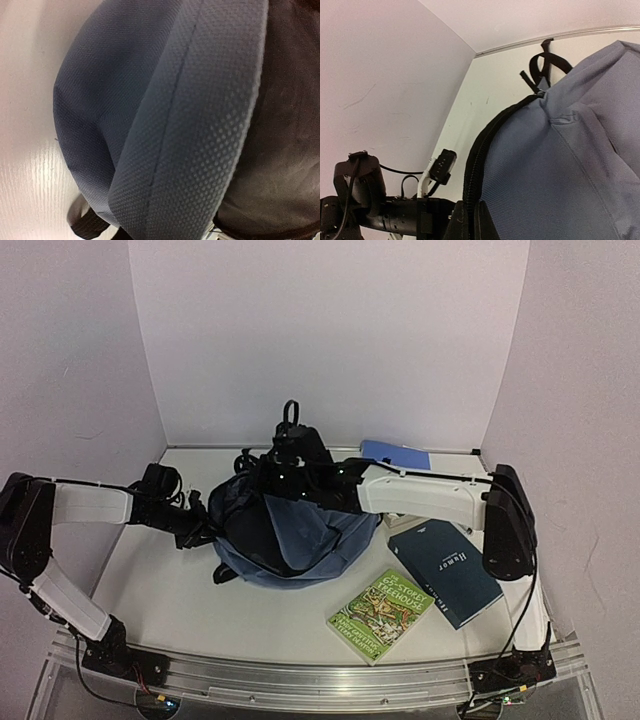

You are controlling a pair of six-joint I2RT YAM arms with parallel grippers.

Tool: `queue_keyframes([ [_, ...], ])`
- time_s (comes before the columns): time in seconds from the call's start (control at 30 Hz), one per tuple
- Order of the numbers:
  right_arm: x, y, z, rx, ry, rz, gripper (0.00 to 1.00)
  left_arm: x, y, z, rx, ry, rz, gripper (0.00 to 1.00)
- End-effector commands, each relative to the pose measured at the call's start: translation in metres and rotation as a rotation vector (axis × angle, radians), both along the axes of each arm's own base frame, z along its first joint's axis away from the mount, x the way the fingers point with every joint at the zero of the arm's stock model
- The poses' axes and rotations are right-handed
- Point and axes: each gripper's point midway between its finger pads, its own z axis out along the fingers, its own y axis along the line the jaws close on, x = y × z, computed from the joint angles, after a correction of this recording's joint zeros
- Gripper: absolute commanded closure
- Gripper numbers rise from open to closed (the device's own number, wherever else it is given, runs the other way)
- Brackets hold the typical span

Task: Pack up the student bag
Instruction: Adjust the student bag at the center of the board.

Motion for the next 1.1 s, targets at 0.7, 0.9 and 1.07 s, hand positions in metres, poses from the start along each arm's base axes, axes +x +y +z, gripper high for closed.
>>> queue_keyframes([
  [0.7,0.1,-0.163,-0.044,-0.42,-0.016,0.046,1.0,0.068,0.05,0.091,0.213,-0.323,-0.352,1.0],
  [0.9,0.119,-0.14,-0.076,-0.356,-0.048,0.074,1.0,0.092,0.049,0.07,0.199,-0.249,-0.31,1.0],
  [1.07,0.135,-0.131,-0.093,-0.307,-0.033,0.028,0.93,0.104,0.053,0.052,0.198,-0.219,-0.218,0.9],
])
